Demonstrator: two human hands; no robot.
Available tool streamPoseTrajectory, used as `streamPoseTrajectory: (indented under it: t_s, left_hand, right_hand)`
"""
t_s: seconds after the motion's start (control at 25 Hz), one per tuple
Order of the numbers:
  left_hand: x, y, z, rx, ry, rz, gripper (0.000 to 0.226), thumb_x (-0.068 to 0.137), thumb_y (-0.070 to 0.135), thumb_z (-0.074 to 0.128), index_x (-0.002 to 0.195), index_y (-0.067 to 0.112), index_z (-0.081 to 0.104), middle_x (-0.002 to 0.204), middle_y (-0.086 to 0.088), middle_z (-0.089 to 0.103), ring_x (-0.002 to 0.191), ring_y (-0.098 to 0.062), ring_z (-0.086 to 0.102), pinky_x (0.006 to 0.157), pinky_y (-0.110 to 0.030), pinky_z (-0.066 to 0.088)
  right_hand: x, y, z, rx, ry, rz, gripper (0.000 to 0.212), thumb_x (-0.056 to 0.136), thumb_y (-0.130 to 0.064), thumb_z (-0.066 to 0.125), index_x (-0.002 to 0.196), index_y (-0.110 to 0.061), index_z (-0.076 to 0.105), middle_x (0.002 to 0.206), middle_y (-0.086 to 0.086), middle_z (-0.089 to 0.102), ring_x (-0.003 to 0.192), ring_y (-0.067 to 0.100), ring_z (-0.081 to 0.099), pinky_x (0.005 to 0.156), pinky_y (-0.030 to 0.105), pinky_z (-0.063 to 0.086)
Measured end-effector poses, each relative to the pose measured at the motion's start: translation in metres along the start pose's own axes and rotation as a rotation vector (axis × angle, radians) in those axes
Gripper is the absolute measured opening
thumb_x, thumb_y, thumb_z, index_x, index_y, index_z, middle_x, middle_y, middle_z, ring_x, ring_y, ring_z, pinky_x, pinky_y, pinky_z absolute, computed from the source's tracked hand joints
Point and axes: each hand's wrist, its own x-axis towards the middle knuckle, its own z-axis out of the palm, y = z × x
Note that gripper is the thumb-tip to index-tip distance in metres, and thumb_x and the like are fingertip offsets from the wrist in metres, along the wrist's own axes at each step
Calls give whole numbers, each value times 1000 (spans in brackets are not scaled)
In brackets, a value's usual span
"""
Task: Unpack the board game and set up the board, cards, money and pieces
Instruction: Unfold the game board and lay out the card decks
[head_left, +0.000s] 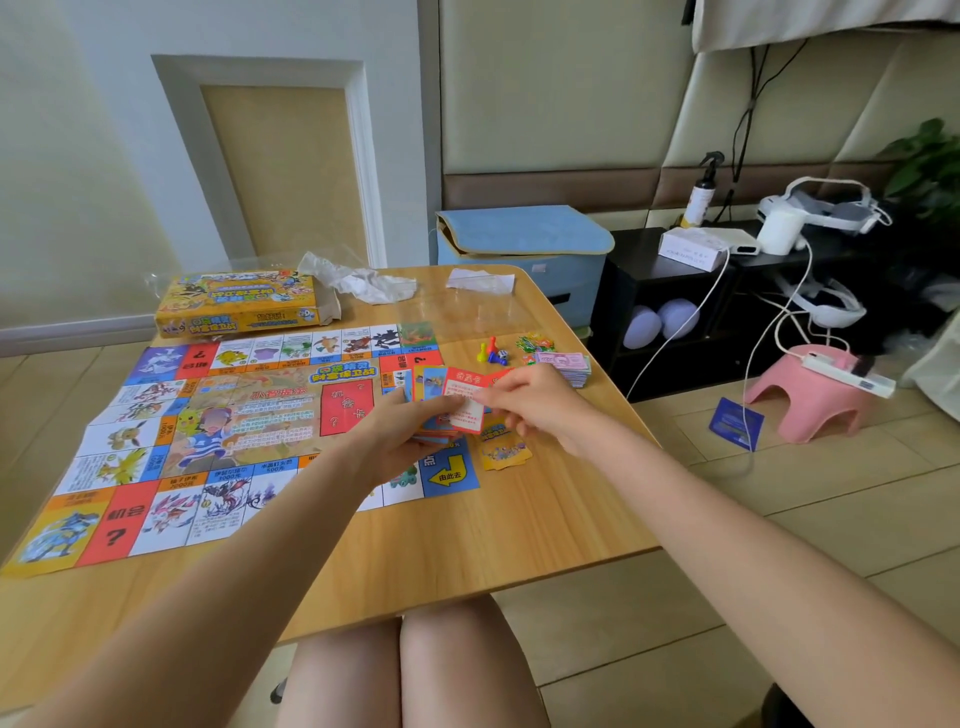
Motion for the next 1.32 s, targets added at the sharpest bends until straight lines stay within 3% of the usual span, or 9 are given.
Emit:
streamPoseTrajectory:
  t_s: [0.08,0.2,0.32,0.48,0.6,0.8,1.0,1.16,1.32]
  left_hand:
    - [-4,2,1,-68,-50,-20,11,89,13,60,98,8,62,77,-7,72,63,-15,69,55,-24,57]
    - [-5,6,-5,-118,-18,-22,16,93,15,54,106,7,58,95,-15,70,75,-23,70,71,-33,59]
    - [-5,9,-5,-94,71,9,8,94,11,52,101,8,53,90,-14,66,63,-22,70,60,-32,58]
    - [-3,12,10,-94,80,11,12,94,11,52,105,6,50,87,-14,65,61,-22,67,57,-30,57]
    - [1,16,11,-122,97,0,8,94,11,52,100,6,51,89,-14,64,68,-24,65,54,-29,57]
    - [7,16,8,-103,114,-13,12,95,11,50,106,5,49,88,-13,63,72,-24,64,54,-30,56]
    - [12,13,13,-76,112,-31,4,94,12,53,95,9,52,86,-11,63,71,-23,63,65,-35,54]
    - [14,7,12,-48,101,-28,4,92,13,58,90,13,54,86,-9,64,73,-23,63,77,-39,52]
    - [16,5,8,-51,118,-6,16,86,13,64,99,8,55,87,-10,66,72,-23,66,71,-38,55]
  right_hand:
    - [-1,0,2,45,-1,20,13,85,-18,68,91,-8,62,66,1,55,53,10,46,47,19,37]
    - [4,2,-7,156,225,42,9,87,-13,63,92,-6,63,68,2,57,57,12,51,48,15,40]
    - [9,-5,-18,149,264,14,16,86,-16,59,88,-2,66,76,8,64,68,15,58,63,25,45]
    - [16,-10,-10,77,188,10,23,83,-20,65,65,-13,52,70,4,57,63,16,55,61,27,46]
    - [24,0,-9,29,148,-34,8,83,-14,68,90,-10,66,92,0,60,87,16,54,74,25,45]
    - [37,24,-5,-371,288,-71,37,87,2,53,121,-10,58,121,9,61,110,24,56,85,27,44]
    - [36,27,-6,-647,164,-105,38,91,3,45,127,-7,52,127,13,49,116,30,48,93,35,43]
    - [28,36,-2,-827,149,-123,36,87,8,37,117,-5,53,123,11,33,102,31,52,81,41,48]
    - [24,17,-1,-347,240,-159,20,96,-21,48,96,-5,61,99,5,55,84,17,56,71,30,47]
